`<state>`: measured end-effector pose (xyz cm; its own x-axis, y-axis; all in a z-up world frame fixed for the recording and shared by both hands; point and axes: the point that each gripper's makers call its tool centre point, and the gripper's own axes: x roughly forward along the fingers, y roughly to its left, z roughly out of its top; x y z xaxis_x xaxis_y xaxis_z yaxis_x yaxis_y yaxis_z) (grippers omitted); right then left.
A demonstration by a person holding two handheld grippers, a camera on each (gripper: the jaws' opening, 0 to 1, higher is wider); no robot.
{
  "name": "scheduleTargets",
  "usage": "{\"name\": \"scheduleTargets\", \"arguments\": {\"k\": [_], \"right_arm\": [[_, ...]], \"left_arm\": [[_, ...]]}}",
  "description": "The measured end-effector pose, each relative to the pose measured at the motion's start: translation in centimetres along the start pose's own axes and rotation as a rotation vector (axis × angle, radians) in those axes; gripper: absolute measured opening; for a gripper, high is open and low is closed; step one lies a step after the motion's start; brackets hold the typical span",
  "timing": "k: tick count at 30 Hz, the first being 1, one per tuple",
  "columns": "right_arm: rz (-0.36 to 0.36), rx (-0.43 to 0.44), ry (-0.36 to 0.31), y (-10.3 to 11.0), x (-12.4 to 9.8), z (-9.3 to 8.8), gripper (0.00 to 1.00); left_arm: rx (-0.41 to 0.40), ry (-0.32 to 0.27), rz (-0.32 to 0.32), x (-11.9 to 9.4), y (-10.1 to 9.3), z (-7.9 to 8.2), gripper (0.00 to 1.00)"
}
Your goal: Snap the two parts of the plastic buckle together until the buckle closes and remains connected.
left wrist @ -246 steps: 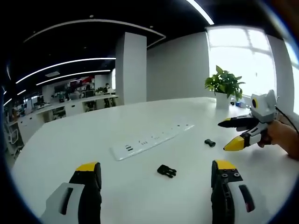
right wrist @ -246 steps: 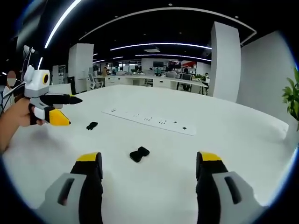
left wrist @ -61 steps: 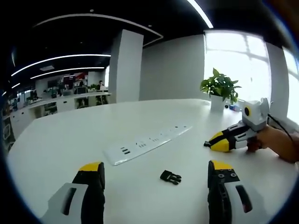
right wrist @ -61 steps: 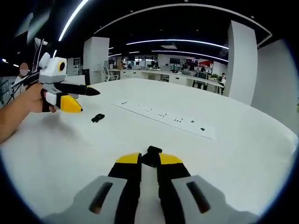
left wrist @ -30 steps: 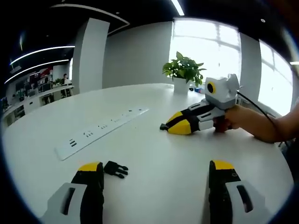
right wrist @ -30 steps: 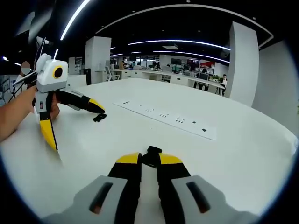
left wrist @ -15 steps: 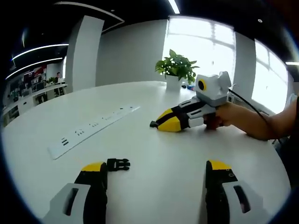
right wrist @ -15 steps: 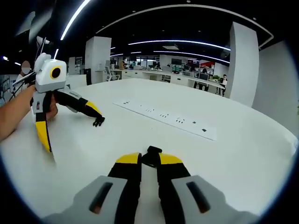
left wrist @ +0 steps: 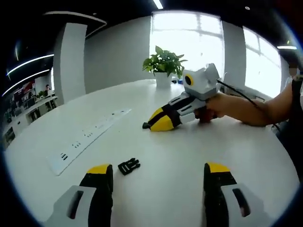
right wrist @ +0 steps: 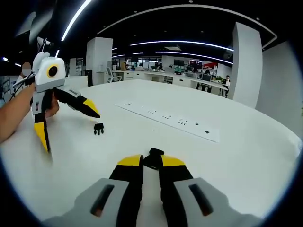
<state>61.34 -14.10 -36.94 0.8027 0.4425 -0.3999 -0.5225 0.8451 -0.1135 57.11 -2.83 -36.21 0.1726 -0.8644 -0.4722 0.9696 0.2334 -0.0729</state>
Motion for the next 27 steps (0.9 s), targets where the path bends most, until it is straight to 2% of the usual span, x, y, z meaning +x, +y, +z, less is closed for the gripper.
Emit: {"name": "scheduleTargets", "arguments": {"k": [2,5,7,10,14,16,19,22,27], "right_arm": [[0.001,0.000,0.000,0.1,-0.1,0.0,0.13],[0.003,0.000,0.000,0.2,-0.2,0.0,0.13],[0.004,-0.001,-0.001,0.3,-0.2,0.0,0.13],[0.007,-0.001,-0.001,0.4,-0.3,0.0,0.13],[0.009,0.000,-0.002,0.5,-0.3,0.0,0.13],[0.010,0.000,-0.003,0.6,-0.3,0.0,0.13],[0.009,0.000,-0.003,0.6,-0.3,0.0,0.13],[0.007,0.005,-0.008,0.6,-0.3,0.1,0.13],[0.009,0.008,-0.007,0.6,-0.2,0.1,0.13]], "left_arm": [[0.018,-0.015,-0.022,0.1,0.5,0.8,0.79],[0.052,-0.002,-0.058,0.3,0.8,1.2,0.79],[0.089,0.040,-0.126,0.3,0.7,0.9,0.79],[0.110,0.080,-0.179,0.3,0.8,0.4,0.79],[0.118,0.125,-0.209,0.0,1.9,0.4,0.64],[0.130,0.128,-0.212,-0.2,2.8,1.0,0.64],[0.139,0.128,-0.252,-0.1,3.0,1.4,0.63],[0.230,0.179,-0.228,0.5,4.2,0.4,0.58],[0.225,0.128,-0.259,0.9,4.0,0.8,0.53]]}}
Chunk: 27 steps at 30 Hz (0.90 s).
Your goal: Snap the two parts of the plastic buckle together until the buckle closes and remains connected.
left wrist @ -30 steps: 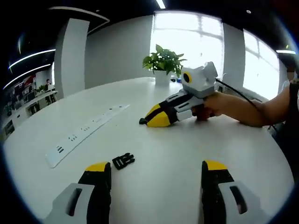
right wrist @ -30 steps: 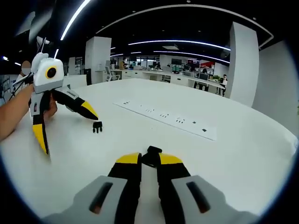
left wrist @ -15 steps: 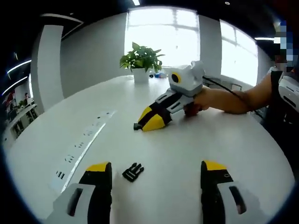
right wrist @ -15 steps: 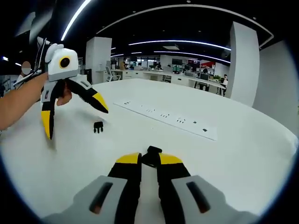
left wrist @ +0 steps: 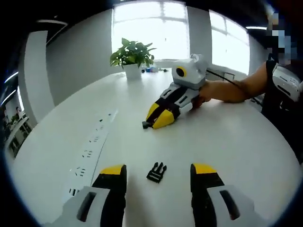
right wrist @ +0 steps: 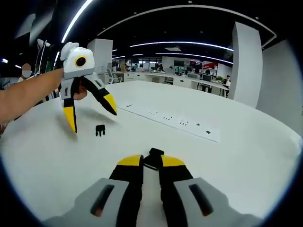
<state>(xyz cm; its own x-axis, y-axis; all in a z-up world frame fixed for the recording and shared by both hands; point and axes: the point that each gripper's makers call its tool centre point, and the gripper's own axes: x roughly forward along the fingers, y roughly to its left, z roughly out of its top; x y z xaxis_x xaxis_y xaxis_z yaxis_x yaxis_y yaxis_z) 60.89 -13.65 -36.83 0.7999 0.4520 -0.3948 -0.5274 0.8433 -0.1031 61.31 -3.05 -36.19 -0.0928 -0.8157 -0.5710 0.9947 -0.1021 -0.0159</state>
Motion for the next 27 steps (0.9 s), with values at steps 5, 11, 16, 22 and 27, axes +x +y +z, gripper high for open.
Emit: {"name": "scheduleTargets", "arguments": {"k": [5,11,16,22,27], "right_arm": [[0.002,-0.010,0.005,-0.1,0.1,-0.1,0.13],[0.001,-0.017,0.007,-0.4,0.2,-0.1,0.13],[0.000,-0.015,0.008,-0.5,0.3,-0.1,0.12],[0.001,-0.014,0.007,-0.6,0.4,-0.2,0.12],[0.001,-0.014,0.007,-0.6,0.4,-0.2,0.12]], "left_arm": [[0.010,0.013,-0.017,0.2,0.0,-0.5,0.46],[0.016,-0.003,-0.021,0.0,0.3,-0.3,0.38],[0.006,0.022,-0.041,0.3,0.3,-1.2,0.31],[0.019,0.019,-0.058,0.6,0.1,-1.7,0.27],[0.019,0.010,-0.052,0.7,0.7,-1.7,0.19]]}}
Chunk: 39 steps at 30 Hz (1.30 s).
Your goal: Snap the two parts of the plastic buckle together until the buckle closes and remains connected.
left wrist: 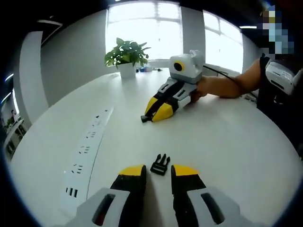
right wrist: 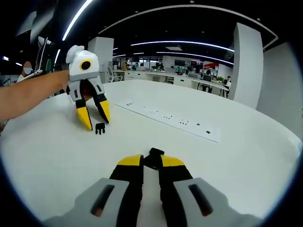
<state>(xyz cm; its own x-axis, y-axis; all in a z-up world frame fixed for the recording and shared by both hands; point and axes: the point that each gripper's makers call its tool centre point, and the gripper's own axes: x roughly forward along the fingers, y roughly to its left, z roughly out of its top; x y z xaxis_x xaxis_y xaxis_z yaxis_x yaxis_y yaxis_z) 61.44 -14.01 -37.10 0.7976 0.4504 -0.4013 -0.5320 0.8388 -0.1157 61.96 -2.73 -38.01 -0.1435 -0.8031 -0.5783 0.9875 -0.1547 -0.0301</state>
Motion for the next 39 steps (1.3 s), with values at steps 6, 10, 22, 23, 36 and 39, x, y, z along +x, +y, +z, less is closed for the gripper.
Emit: {"name": "scheduleTargets", "arguments": {"k": [6,10,22,23,36,39], "right_arm": [[0.002,-0.001,0.000,0.02,0.03,-0.01,0.13],[0.002,-0.002,-0.001,0.04,0.02,-0.01,0.13],[0.002,-0.007,0.000,0.17,-0.02,-0.02,0.13],[0.002,-0.007,0.000,0.18,-0.03,-0.02,0.13],[-0.001,-0.008,0.000,0.27,-0.06,-0.03,0.13],[0.003,-0.011,0.000,0.40,-0.06,0.00,0.13]], "left_arm": [[-0.018,-0.016,-0.011,0.38,-0.09,-0.05,0.16],[-0.034,-0.034,-0.016,0.29,-0.14,-0.19,0.15],[-0.059,-0.063,-0.004,0.10,-0.32,-0.18,0.11],[-0.061,-0.062,-0.003,0.11,-0.29,-0.16,0.11],[-0.067,-0.073,0.024,0.40,-0.22,0.18,0.11],[-0.077,-0.075,0.030,0.42,-0.32,0.24,0.12]]}}
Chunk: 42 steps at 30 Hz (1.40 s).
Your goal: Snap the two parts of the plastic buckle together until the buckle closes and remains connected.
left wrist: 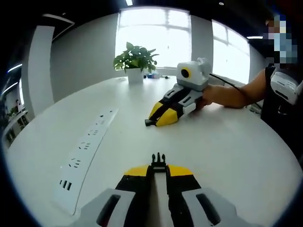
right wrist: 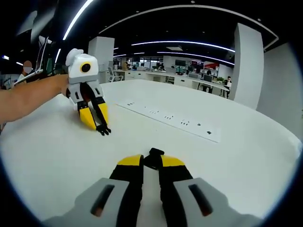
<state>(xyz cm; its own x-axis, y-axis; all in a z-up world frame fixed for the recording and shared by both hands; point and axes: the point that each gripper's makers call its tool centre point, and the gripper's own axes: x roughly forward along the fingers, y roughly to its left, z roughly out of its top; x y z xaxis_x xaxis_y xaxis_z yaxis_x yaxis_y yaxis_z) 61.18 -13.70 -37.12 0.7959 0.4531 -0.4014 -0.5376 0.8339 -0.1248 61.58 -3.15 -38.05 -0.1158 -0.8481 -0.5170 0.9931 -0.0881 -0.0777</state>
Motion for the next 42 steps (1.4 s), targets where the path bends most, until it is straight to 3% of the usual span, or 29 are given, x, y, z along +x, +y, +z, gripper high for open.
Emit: {"name": "scheduleTargets", "arguments": {"k": [4,18,42], "right_arm": [[0.001,0.000,0.000,0.05,0.01,0.00,0.13],[0.002,0.002,0.000,0.08,-0.02,-0.04,0.13],[-0.025,0.003,0.009,0.06,-0.23,-0.09,0.13]], "left_arm": [[-0.002,-0.004,0.011,-0.03,-0.01,0.07,0.18],[0.028,-0.062,0.096,0.43,0.18,0.39,0.16],[-0.019,-0.088,0.105,0.51,-0.10,0.36,0.12]]}}
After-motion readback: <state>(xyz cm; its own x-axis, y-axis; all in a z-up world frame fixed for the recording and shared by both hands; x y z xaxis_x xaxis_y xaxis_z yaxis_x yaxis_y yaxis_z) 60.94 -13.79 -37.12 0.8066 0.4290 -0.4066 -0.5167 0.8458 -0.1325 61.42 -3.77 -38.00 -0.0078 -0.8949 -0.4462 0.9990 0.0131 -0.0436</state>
